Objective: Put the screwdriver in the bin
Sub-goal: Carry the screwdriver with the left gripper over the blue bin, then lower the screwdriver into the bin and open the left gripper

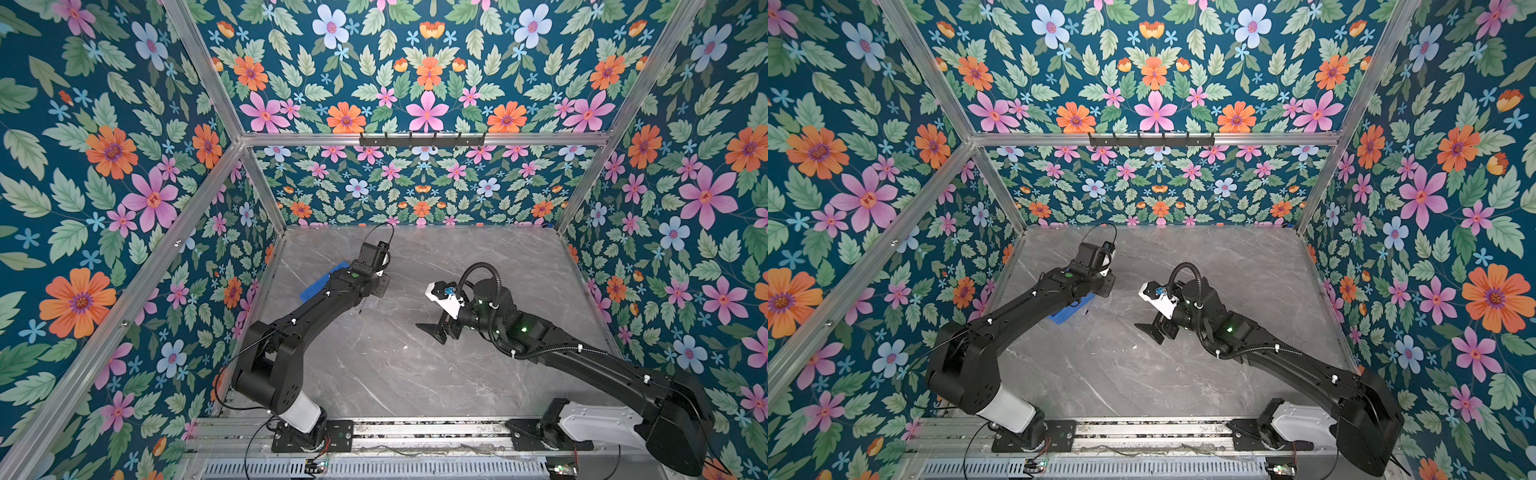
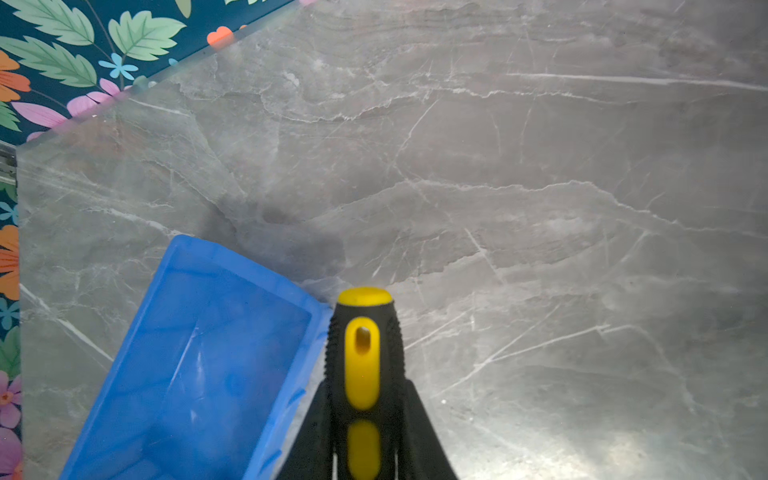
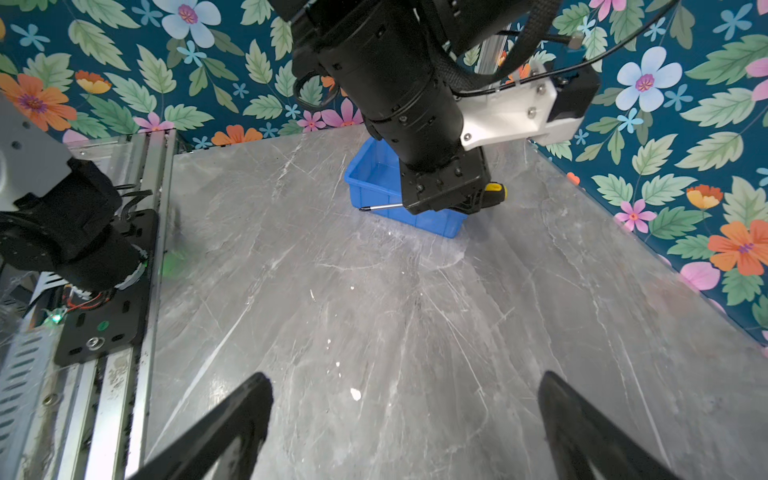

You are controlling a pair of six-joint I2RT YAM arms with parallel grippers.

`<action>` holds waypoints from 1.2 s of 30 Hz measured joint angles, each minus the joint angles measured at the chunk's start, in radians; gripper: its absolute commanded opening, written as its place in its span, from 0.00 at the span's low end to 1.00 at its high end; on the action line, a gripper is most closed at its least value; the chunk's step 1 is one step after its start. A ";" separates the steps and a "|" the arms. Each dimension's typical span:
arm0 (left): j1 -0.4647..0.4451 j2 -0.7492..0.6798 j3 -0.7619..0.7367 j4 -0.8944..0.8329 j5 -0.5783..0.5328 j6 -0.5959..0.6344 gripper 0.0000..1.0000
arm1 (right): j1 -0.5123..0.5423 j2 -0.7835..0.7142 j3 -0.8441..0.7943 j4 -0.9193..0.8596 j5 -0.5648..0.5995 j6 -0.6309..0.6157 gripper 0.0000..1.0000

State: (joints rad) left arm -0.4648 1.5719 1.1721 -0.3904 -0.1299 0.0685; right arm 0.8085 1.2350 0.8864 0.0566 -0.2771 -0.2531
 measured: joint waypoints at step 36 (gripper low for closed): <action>0.310 0.126 -0.093 0.187 0.105 0.539 0.00 | 0.062 0.307 0.175 0.217 0.149 0.048 0.99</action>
State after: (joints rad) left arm -0.1551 1.6974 1.0786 -0.2031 -0.0246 0.6079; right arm 0.8703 1.5417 1.0615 0.2737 -0.1284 -0.2047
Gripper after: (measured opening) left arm 0.226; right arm 0.993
